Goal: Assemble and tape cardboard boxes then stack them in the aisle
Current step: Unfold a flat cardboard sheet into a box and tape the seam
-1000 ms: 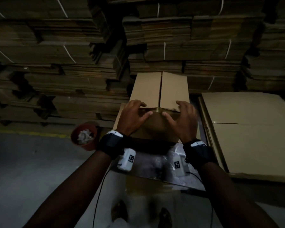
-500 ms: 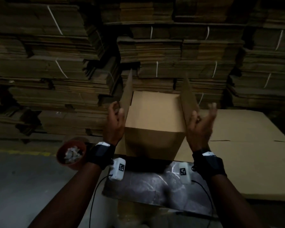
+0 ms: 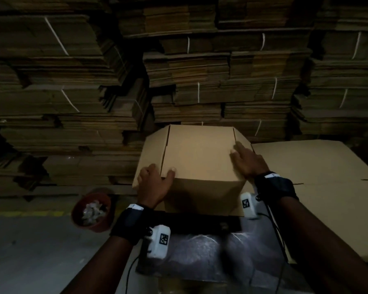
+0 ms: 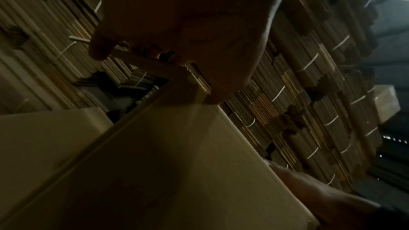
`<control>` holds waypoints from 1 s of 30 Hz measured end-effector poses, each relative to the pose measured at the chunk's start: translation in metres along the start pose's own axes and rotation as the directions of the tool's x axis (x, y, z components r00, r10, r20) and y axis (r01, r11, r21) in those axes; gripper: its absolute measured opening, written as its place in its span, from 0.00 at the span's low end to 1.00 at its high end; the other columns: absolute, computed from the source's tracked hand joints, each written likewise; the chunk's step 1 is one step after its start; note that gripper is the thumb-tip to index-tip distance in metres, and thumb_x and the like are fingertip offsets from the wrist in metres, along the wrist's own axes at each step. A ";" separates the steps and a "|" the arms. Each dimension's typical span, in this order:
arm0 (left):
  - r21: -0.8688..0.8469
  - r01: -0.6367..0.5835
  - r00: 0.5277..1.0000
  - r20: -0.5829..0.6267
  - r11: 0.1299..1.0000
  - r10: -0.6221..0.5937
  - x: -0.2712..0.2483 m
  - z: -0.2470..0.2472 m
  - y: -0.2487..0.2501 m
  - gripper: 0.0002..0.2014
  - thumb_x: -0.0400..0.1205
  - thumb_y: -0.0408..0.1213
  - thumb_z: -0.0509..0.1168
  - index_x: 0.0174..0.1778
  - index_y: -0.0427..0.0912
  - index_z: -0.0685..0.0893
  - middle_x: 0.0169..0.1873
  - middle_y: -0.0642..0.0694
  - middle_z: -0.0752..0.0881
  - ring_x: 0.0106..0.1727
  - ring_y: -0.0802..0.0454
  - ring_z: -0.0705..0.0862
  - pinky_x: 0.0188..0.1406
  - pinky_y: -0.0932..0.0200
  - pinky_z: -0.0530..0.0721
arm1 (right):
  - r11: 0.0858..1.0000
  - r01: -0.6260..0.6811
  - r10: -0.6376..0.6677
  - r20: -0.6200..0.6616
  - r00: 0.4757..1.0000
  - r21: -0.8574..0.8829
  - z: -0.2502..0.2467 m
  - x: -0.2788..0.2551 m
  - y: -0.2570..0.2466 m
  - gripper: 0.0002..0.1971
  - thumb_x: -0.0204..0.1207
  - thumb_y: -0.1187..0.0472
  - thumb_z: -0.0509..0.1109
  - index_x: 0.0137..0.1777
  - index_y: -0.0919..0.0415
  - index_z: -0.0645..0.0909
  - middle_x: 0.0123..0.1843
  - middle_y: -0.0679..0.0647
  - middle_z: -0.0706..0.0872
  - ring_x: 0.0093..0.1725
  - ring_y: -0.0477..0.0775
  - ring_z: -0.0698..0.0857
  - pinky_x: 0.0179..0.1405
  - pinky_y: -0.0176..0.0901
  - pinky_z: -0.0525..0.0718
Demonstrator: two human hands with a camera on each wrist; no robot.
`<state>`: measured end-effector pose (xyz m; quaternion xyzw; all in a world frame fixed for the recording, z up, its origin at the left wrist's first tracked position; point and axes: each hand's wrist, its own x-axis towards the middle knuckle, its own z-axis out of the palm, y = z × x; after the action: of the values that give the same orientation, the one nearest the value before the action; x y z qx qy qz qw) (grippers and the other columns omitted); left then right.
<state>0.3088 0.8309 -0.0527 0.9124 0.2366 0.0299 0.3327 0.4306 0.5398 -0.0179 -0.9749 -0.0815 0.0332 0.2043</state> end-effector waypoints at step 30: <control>0.310 -0.849 0.522 0.622 0.429 0.584 0.036 -0.010 0.092 0.17 0.89 0.52 0.58 0.74 0.69 0.76 0.79 0.44 0.67 0.81 0.39 0.58 0.70 0.25 0.72 | 0.940 0.330 -0.301 0.246 0.921 -0.087 -0.015 -0.065 -0.021 0.27 0.71 0.33 0.76 0.71 0.30 0.79 0.85 0.46 0.65 0.84 0.55 0.57 0.76 0.63 0.59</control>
<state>0.3766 0.7921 0.0081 0.9574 -0.2694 -0.0996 0.0306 0.3651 0.5422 0.0064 -0.9496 -0.2628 0.1064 0.1338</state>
